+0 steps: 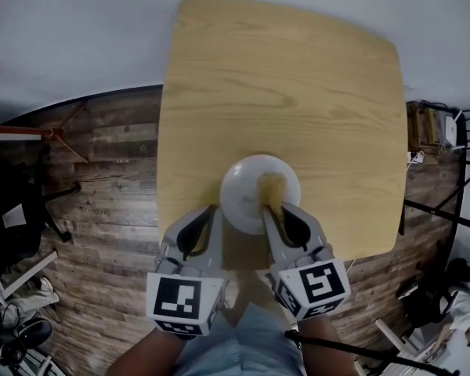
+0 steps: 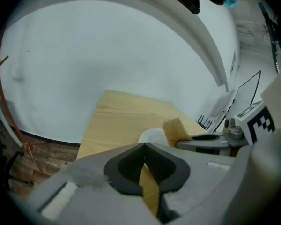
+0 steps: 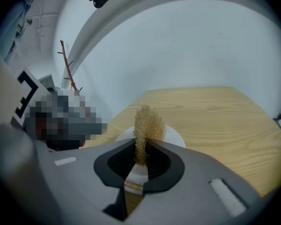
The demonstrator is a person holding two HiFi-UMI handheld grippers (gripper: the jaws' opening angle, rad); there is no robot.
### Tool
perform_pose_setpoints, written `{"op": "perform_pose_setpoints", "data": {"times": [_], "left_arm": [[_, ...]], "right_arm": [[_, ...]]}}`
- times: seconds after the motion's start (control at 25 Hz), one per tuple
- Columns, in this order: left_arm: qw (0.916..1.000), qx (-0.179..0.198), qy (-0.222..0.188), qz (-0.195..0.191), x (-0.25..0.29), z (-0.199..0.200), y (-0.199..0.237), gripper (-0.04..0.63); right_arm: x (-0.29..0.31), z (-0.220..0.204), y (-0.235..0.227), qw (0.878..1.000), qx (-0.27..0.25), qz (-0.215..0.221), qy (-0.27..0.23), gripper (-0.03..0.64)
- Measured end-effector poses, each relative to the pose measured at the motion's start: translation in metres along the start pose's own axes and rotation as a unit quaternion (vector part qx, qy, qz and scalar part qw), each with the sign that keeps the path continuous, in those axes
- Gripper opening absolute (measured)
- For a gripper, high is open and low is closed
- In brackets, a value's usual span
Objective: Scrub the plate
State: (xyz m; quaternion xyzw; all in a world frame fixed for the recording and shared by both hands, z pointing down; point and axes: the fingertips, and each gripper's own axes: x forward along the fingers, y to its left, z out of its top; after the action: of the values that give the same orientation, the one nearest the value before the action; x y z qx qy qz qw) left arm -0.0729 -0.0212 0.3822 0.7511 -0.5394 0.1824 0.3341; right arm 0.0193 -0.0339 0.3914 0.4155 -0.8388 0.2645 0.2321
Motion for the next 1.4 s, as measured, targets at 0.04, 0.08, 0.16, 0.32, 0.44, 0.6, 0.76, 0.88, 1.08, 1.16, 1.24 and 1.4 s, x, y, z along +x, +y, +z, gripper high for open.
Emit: {"op": "perform_pose_setpoints", "data": {"times": [0.04, 0.08, 0.16, 0.32, 0.44, 0.6, 0.76, 0.88, 1.08, 1.16, 1.24, 1.4], "left_arm": [[0.9999, -0.014, 0.006, -0.001, 0.003, -0.001, 0.001, 0.021], [0.9997, -0.021, 0.009, -0.005, 0.006, -0.002, 0.001, 0.021], [0.9994, -0.027, 0.015, -0.017, 0.012, -0.005, 0.003, 0.023], [0.9981, -0.040, 0.031, -0.035, 0.023, -0.009, 0.004, 0.040], [0.9963, -0.058, 0.048, -0.041, 0.031, -0.016, 0.006, 0.077], [0.9936, -0.074, 0.071, -0.046, 0.040, -0.023, 0.008, 0.110], [0.9922, -0.072, 0.087, -0.054, 0.043, -0.023, 0.006, 0.110], [0.9901, -0.078, 0.096, -0.066, 0.046, -0.023, 0.002, 0.110], [0.9891, -0.080, 0.106, -0.064, 0.050, -0.024, 0.005, 0.109], [0.9889, -0.076, 0.108, -0.067, 0.051, -0.024, 0.005, 0.101], [0.9880, -0.077, 0.109, -0.076, 0.052, -0.024, 0.003, 0.086], [0.9858, -0.092, 0.109, -0.088, 0.050, -0.023, 0.004, 0.075]], "right_arm": [[0.003, -0.003, -0.001, 1.000, 0.003, 0.000, 0.005, 0.043], [0.005, -0.006, -0.003, 1.000, 0.006, 0.000, 0.010, 0.043], [0.007, -0.012, -0.006, 1.000, 0.012, -0.001, 0.019, 0.042], [0.009, -0.015, -0.006, 1.000, 0.020, 0.002, 0.021, 0.043], [0.010, -0.017, -0.006, 0.999, 0.026, 0.006, 0.018, 0.043], [0.010, -0.016, -0.006, 1.000, 0.025, 0.011, 0.013, 0.043], [0.009, -0.017, -0.004, 0.999, 0.029, 0.014, 0.020, 0.043], [0.009, -0.017, -0.003, 0.999, 0.030, 0.014, 0.021, 0.042], [0.013, -0.018, -0.002, 0.999, 0.028, 0.016, 0.017, 0.041], [0.013, -0.017, -0.003, 0.999, 0.028, 0.016, 0.015, 0.042], [0.012, -0.018, -0.004, 0.999, 0.028, 0.015, 0.018, 0.041], [0.013, -0.019, -0.003, 0.999, 0.040, 0.018, 0.021, 0.043]]}}
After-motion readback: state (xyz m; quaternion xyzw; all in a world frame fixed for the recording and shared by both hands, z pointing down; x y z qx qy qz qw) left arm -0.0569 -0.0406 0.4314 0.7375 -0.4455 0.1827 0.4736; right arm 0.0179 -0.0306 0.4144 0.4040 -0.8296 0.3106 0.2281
